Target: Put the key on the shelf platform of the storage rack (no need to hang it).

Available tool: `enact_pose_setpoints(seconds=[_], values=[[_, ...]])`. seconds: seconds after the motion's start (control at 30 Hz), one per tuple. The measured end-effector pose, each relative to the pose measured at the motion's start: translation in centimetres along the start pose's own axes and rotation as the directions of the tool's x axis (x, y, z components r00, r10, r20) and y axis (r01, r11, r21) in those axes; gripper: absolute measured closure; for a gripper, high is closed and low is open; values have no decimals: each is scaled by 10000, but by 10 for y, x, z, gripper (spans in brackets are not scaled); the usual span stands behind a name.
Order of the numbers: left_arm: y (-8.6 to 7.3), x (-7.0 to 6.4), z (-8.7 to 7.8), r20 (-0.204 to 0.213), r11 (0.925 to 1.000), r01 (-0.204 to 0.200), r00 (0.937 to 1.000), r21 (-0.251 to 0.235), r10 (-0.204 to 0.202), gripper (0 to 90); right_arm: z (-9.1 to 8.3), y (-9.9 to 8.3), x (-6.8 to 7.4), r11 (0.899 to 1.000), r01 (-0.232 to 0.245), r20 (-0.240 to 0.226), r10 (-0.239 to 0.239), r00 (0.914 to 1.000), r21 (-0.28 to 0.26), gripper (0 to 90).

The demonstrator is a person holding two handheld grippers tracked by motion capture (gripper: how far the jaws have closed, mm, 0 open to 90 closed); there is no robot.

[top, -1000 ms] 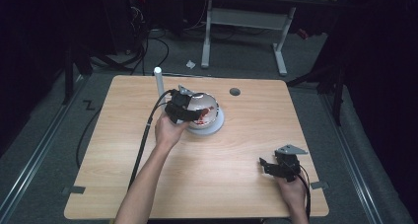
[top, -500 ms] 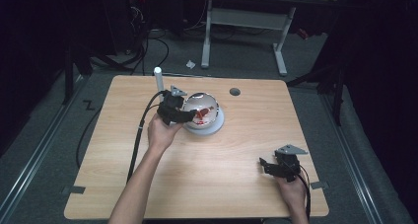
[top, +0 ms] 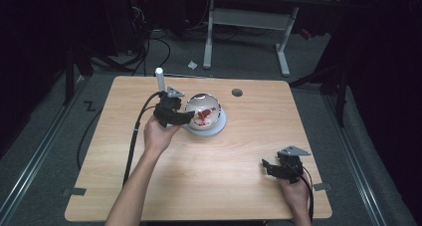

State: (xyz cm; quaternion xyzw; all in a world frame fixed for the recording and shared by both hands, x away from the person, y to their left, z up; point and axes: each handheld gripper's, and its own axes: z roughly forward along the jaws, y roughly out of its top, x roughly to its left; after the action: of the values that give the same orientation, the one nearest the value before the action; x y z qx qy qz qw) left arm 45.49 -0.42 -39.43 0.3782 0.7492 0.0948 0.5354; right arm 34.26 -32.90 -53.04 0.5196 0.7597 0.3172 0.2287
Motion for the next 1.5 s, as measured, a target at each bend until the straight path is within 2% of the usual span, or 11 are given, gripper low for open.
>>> enact_pose_setpoints(seconds=[0.1, 0.17, 0.27, 0.33, 0.4, 0.63, 0.9, 1.07, 1.4, 1.47, 1.5], values=[[3, 4, -2, -70, 9996, 263, 9996, -42, -263, 408, 0, 0, 0, 10000, 8, -2, -8, 10000, -4, 284], [5, 8, -3, -72, 9997, 204, 9998, -98, -205, 409, 0, 0, 0, 10000, 2, 0, -2, 10000, -1, 284], [8, 12, -6, -100, 9990, 417, 9991, -150, -419, 411, 0, 0, 0, 10000, -2, 0, 2, 10000, -2, 284], [10, 16, -8, -90, 9989, 410, 9991, -213, -412, 412, 0, 0, 0, 10000, 1, 2, -1, 10000, 1, 284], [12, 17, -10, -156, 9978, 623, 9979, -238, -626, 412, 0, 0, 0, 10000, 0, -2, 0, 10000, 0, 284], [17, 24, -20, 76, 9981, 520, 9986, -331, -518, 412, 0, 0, 0, 10000, 0, 2, 0, 10000, -1, 284], [23, 30, -31, 101, 9957, 807, 9967, -453, -803, 413, 0, 0, 0, 10000, 8, 0, -8, 10000, -5, 284], [28, 34, -35, 98, 9959, 778, 9970, -460, -774, 413, 0, 0, 0, 10000, -5, 0, 5, 10000, 1, 285], [33, 44, -48, -26, 9916, 1181, 9930, -522, -1184, 425, 0, 0, 0, 10000, 5, -5, -5, 10000, -7, 285], [35, 46, -51, 36, 9921, 1121, 9937, -557, -1120, 425, 0, 0, 0, 10000, 9, -3, -9, 10000, -10, 285], [36, 45, -50, 565, 9864, 1317, 9903, -983, -1266, 424, 0, 0, 0, 10000, 4, -6, -4, 10000, 5, 285]])
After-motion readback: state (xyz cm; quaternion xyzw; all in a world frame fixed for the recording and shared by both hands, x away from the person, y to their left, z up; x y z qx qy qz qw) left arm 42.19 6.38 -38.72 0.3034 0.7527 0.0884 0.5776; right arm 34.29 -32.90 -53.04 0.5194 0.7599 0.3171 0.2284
